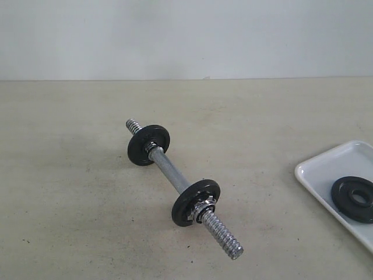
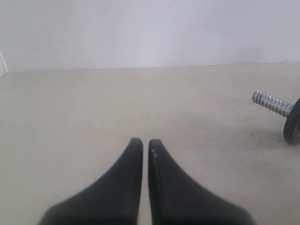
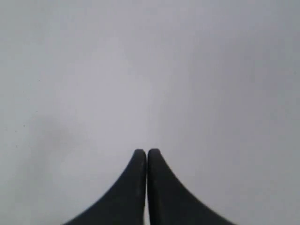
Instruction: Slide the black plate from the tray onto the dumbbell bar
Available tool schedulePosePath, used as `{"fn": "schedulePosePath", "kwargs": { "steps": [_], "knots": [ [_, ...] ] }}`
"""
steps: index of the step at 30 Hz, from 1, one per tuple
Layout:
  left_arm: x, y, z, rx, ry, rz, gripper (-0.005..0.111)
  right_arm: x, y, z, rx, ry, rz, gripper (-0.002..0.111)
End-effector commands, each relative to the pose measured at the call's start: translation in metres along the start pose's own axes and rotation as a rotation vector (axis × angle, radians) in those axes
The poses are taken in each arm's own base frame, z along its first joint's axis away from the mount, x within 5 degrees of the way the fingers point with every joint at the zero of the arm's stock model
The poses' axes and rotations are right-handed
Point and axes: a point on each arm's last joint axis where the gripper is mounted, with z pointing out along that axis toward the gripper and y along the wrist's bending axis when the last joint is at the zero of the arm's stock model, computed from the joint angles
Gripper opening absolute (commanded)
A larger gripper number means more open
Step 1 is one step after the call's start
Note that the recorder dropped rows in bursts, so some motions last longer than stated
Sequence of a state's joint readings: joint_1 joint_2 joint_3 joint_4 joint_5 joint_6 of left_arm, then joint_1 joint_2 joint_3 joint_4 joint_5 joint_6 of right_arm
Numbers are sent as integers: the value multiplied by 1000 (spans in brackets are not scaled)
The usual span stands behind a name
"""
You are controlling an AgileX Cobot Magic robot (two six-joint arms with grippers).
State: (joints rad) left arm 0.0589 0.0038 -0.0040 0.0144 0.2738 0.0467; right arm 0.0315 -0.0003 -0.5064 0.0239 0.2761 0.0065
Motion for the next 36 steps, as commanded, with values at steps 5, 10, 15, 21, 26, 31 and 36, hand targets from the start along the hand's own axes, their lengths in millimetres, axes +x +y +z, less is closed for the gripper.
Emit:
{"fn": "schedulePosePath", "kwargs": {
  "steps": [5,10,15,21,26,31,36],
  "knots": [
    [-47,9,-14,8,-569,-371,4,-15,-1,-1,19,-149,-119,0],
    [-70,16,-36,-44,-933,-336,4,-24,0,4,18,-246,-151,0],
    [-83,19,-49,-199,-1047,-89,4,-32,1,25,21,-329,-216,0],
    [-161,18,-63,-142,-915,-39,4,-45,1,102,10,-134,-208,0],
    [-236,14,11,-17,-434,-5,4,-47,-1,182,-6,320,-210,0],
    [-220,2,103,135,184,-18,4,-9,-3,206,-29,655,-217,0],
    [-182,-19,157,337,436,-98,4,42,-4,215,-66,942,-224,0]
  ]
}}
